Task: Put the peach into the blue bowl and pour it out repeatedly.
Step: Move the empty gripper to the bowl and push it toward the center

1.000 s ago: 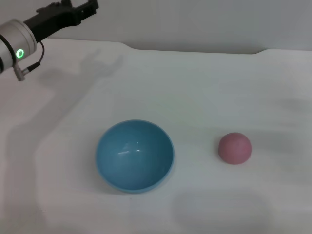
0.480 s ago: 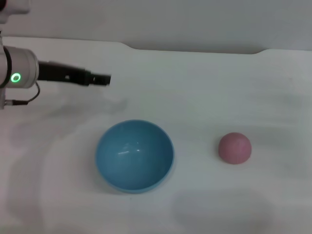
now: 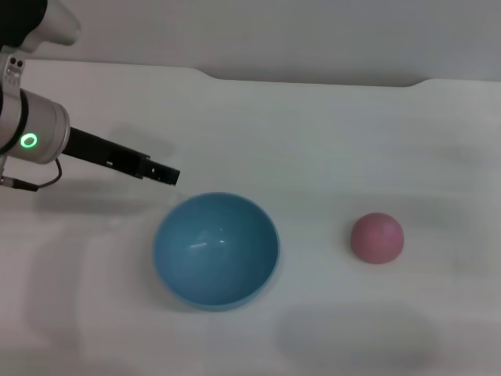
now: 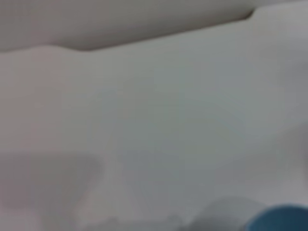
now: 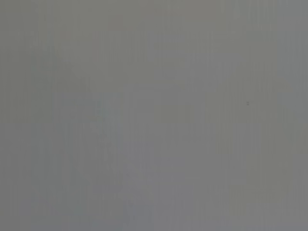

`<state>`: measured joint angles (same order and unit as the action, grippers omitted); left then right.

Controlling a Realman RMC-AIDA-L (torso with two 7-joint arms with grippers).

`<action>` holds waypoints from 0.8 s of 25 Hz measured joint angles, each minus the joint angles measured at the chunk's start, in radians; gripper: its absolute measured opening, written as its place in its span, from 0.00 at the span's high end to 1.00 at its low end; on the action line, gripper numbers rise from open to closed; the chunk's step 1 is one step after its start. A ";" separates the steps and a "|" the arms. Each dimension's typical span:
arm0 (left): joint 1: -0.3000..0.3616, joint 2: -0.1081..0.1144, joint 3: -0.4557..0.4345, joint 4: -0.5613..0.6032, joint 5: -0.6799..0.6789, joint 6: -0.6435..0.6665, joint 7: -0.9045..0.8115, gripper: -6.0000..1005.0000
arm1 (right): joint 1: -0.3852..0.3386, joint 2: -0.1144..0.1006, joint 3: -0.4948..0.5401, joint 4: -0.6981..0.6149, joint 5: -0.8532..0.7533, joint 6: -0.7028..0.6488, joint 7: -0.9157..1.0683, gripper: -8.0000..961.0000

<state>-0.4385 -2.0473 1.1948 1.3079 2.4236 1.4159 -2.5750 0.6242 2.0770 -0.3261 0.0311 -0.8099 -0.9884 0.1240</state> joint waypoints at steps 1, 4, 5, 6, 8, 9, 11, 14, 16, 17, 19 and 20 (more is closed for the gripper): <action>-0.008 0.000 -0.010 -0.001 0.008 0.023 -0.002 0.19 | 0.000 0.000 0.000 0.000 0.000 0.000 0.000 0.22; -0.038 -0.002 -0.066 -0.003 0.038 0.092 -0.005 0.19 | 0.002 0.000 0.001 0.000 0.000 0.000 0.000 0.22; -0.046 -0.003 -0.083 -0.003 0.043 0.114 -0.008 0.19 | 0.003 0.000 0.001 0.000 0.000 0.001 0.000 0.22; -0.049 -0.003 -0.087 -0.004 0.044 0.124 -0.013 0.19 | 0.003 0.000 0.001 0.000 0.000 0.001 0.000 0.22; -0.053 -0.003 -0.091 -0.006 0.055 0.139 -0.029 0.19 | 0.004 0.000 0.001 -0.001 0.000 0.001 0.000 0.22; -0.054 -0.003 -0.090 -0.011 0.061 0.138 -0.034 0.19 | 0.005 0.000 0.001 -0.001 0.000 0.001 0.000 0.22; -0.062 -0.003 -0.086 -0.038 0.075 0.135 -0.041 0.19 | 0.005 0.000 0.001 -0.001 0.000 0.001 0.000 0.22; -0.078 -0.004 -0.082 -0.090 0.083 0.132 -0.041 0.19 | 0.005 0.000 0.001 -0.002 0.001 0.001 0.000 0.22; -0.089 -0.006 -0.078 -0.123 0.083 0.127 -0.037 0.19 | 0.005 0.000 0.001 -0.005 0.002 0.001 0.000 0.22; -0.093 -0.006 -0.075 -0.136 0.083 0.120 -0.035 0.19 | 0.005 0.000 0.001 -0.005 0.002 0.001 0.000 0.22; -0.098 -0.007 -0.067 -0.155 0.084 0.107 -0.035 0.19 | 0.005 0.000 0.001 -0.005 0.002 0.001 0.000 0.22; -0.099 -0.007 -0.062 -0.165 0.084 0.100 -0.035 0.19 | 0.004 0.000 0.001 -0.005 0.002 0.001 0.000 0.22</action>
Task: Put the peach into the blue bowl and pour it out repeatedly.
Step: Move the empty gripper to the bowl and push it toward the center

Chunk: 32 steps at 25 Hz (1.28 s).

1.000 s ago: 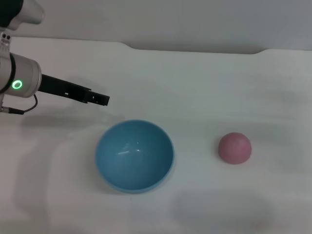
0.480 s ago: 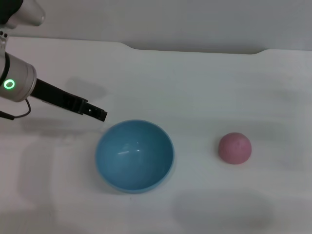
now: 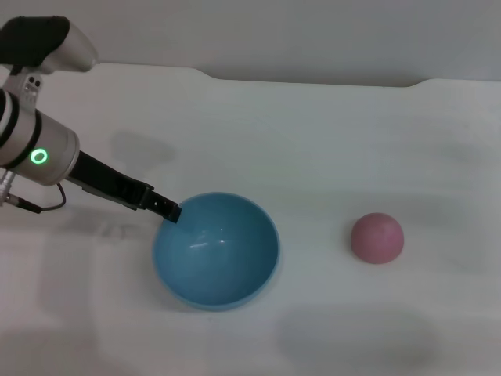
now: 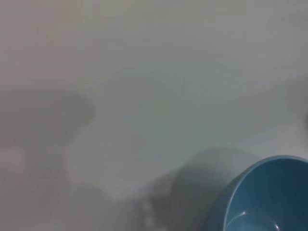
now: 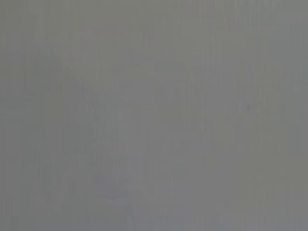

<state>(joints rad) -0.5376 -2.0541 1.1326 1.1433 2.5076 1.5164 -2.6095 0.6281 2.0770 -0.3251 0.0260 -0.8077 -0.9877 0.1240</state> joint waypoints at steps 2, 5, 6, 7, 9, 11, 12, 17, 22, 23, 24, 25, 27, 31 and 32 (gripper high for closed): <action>-0.002 0.000 0.008 -0.011 0.000 -0.007 0.000 0.19 | -0.003 0.000 0.000 0.000 0.000 0.000 0.000 0.22; -0.003 0.000 0.035 -0.025 0.001 -0.018 0.000 0.19 | -0.007 0.000 0.000 0.000 0.001 0.000 0.000 0.22; -0.003 0.000 0.045 -0.028 0.001 -0.024 0.000 0.19 | -0.008 0.000 0.000 0.000 0.001 0.000 0.000 0.22; -0.004 0.000 0.053 -0.034 0.000 -0.032 0.000 0.19 | -0.008 0.000 0.000 0.000 0.001 0.000 0.000 0.23; -0.008 0.000 0.065 -0.048 0.000 -0.042 0.000 0.19 | -0.008 0.000 0.000 0.000 0.001 0.000 0.000 0.23; -0.014 0.000 0.073 -0.060 0.000 -0.045 0.000 0.19 | -0.008 0.000 0.000 0.000 0.001 0.000 0.000 0.23; -0.015 0.000 0.074 -0.062 0.000 -0.046 0.000 0.19 | -0.008 0.000 0.000 0.000 0.001 0.000 0.000 0.23; -0.027 -0.001 0.086 -0.094 0.000 -0.062 0.000 0.19 | -0.008 0.000 0.000 0.000 0.001 0.000 0.000 0.23; -0.048 -0.003 0.100 -0.146 0.000 -0.086 0.000 0.19 | -0.008 0.000 0.000 -0.003 0.001 0.000 0.000 0.23; -0.054 -0.004 0.102 -0.159 0.000 -0.091 0.000 0.19 | -0.008 0.000 0.000 -0.004 0.001 0.000 0.000 0.23; -0.058 -0.005 0.102 -0.169 0.000 -0.097 0.000 0.19 | -0.008 0.000 0.000 -0.005 0.001 0.000 0.000 0.23; -0.062 -0.005 0.103 -0.178 0.000 -0.102 0.000 0.20 | -0.008 0.000 0.000 -0.006 0.001 0.000 0.000 0.23; -0.067 -0.007 0.105 -0.198 -0.001 -0.111 0.000 0.22 | -0.008 0.000 0.000 -0.008 0.001 0.000 0.000 0.23; -0.070 -0.011 0.124 -0.218 -0.006 -0.124 0.000 0.25 | -0.008 0.000 0.000 -0.012 0.001 0.000 0.000 0.23; -0.070 -0.012 0.129 -0.218 -0.006 -0.125 0.000 0.26 | -0.008 0.000 0.000 -0.014 0.001 0.000 0.000 0.23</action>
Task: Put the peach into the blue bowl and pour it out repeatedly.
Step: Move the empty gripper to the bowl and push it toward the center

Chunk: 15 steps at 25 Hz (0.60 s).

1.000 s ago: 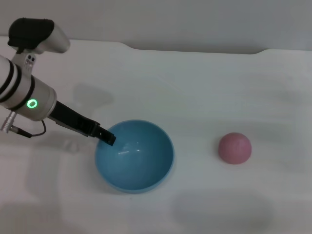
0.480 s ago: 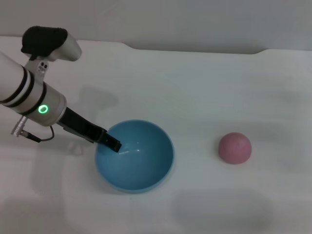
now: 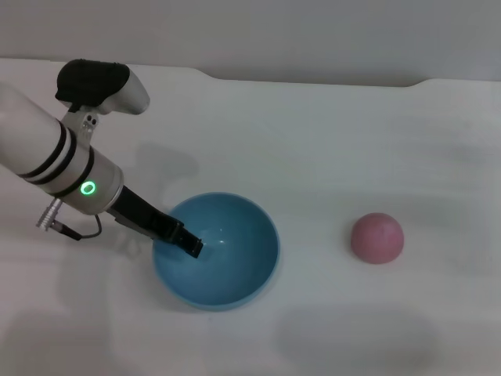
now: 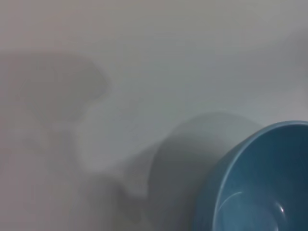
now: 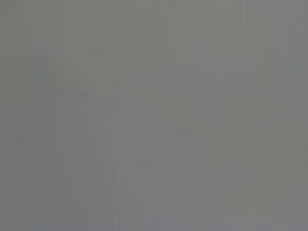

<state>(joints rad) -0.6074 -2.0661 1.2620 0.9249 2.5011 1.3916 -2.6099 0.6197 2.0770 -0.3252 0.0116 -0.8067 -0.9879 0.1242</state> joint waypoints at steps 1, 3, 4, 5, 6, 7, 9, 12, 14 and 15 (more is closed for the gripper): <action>0.000 0.000 0.005 0.000 0.000 -0.002 -0.001 0.27 | 0.000 0.000 0.000 -0.002 0.000 0.000 0.000 0.23; 0.000 -0.001 0.008 -0.001 0.000 -0.003 -0.003 0.29 | 0.000 0.000 0.000 -0.005 0.000 0.000 0.000 0.23; 0.000 -0.001 0.008 -0.001 0.000 -0.003 -0.004 0.33 | 0.000 -0.001 0.000 -0.006 0.000 0.000 0.000 0.23; 0.000 -0.001 0.009 -0.001 0.000 -0.003 -0.003 0.37 | 0.000 -0.001 0.000 -0.006 0.000 0.000 0.000 0.23; 0.000 -0.001 0.009 -0.001 0.000 -0.003 -0.003 0.42 | 0.000 -0.001 0.000 -0.007 0.000 0.000 0.000 0.23; -0.001 0.000 0.014 -0.001 0.000 -0.003 0.002 0.46 | -0.001 -0.002 0.000 -0.007 0.000 0.000 0.000 0.23; -0.001 0.000 0.027 -0.001 0.000 -0.006 0.011 0.54 | -0.001 -0.002 0.000 -0.007 0.000 0.000 0.000 0.23; -0.003 0.000 0.037 -0.002 -0.001 -0.010 0.018 0.61 | -0.002 -0.002 0.000 -0.007 0.000 0.000 0.000 0.23; -0.003 0.000 0.038 -0.002 -0.001 -0.010 0.020 0.65 | -0.004 -0.002 0.000 -0.006 0.000 0.000 0.000 0.23; -0.005 0.000 0.038 -0.002 -0.001 -0.010 0.022 0.67 | -0.006 -0.002 0.000 -0.006 0.000 0.000 0.000 0.23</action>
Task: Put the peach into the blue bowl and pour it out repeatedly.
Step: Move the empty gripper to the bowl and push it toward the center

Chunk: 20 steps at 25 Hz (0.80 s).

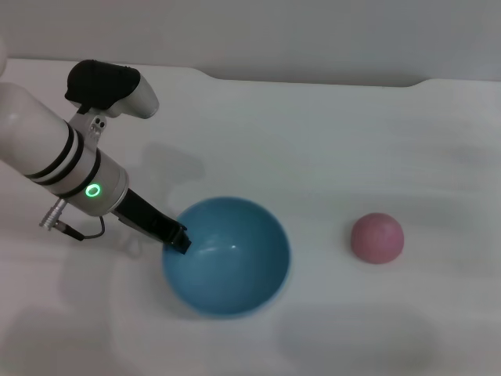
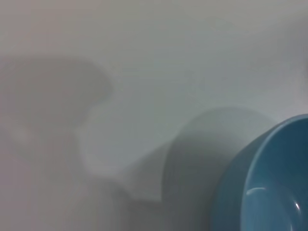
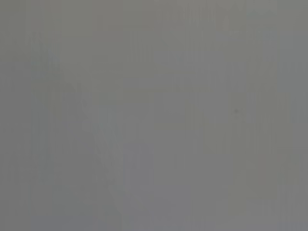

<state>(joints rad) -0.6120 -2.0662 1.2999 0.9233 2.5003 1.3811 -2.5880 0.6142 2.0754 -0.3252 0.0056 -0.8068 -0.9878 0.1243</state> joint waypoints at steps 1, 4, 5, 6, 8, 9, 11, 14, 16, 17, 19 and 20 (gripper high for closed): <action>-0.001 0.000 0.000 0.000 0.000 0.000 0.002 0.69 | -0.001 0.000 0.000 0.000 0.000 0.000 0.000 0.22; -0.002 0.000 0.000 0.000 -0.002 -0.002 0.003 0.76 | -0.003 0.000 0.000 0.001 0.000 0.000 0.000 0.22; -0.002 -0.001 0.000 0.002 -0.007 -0.008 0.004 0.78 | -0.003 0.000 0.000 0.003 0.000 0.000 0.000 0.22; -0.002 -0.001 0.000 0.004 -0.014 -0.016 0.005 0.82 | -0.003 0.000 0.000 0.005 0.000 0.000 0.000 0.22; 0.000 -0.002 0.000 0.001 -0.057 -0.052 0.012 0.89 | 0.000 0.001 0.000 0.008 0.000 0.000 0.000 0.22; 0.001 -0.002 0.001 -0.003 -0.078 -0.067 0.015 0.93 | 0.002 0.002 0.000 0.011 0.000 0.000 0.000 0.22; 0.005 -0.002 0.002 -0.016 -0.130 -0.100 0.025 0.97 | 0.007 0.002 -0.001 0.017 -0.001 -0.001 0.000 0.22; 0.009 0.000 -0.005 -0.022 -0.177 -0.122 0.029 1.00 | 0.016 0.002 -0.004 0.027 -0.003 0.001 0.052 0.22; 0.010 0.001 -0.006 -0.023 -0.182 -0.137 0.026 1.00 | 0.028 0.001 -0.018 0.028 -0.015 0.005 0.166 0.22; 0.011 0.001 -0.005 -0.023 -0.182 -0.149 0.024 1.00 | 0.036 -0.001 -0.032 0.024 -0.031 0.013 0.241 0.22; 0.013 0.001 -0.001 -0.023 -0.182 -0.171 0.021 1.00 | 0.056 -0.003 -0.057 0.009 -0.076 0.043 0.372 0.22; 0.013 0.001 0.000 -0.023 -0.182 -0.176 0.021 1.00 | 0.069 -0.005 -0.069 -0.005 -0.106 0.073 0.446 0.22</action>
<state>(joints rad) -0.5986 -2.0648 1.2999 0.9003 2.3185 1.2051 -2.5674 0.6831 2.0709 -0.3944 0.0007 -0.9128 -0.9149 0.5701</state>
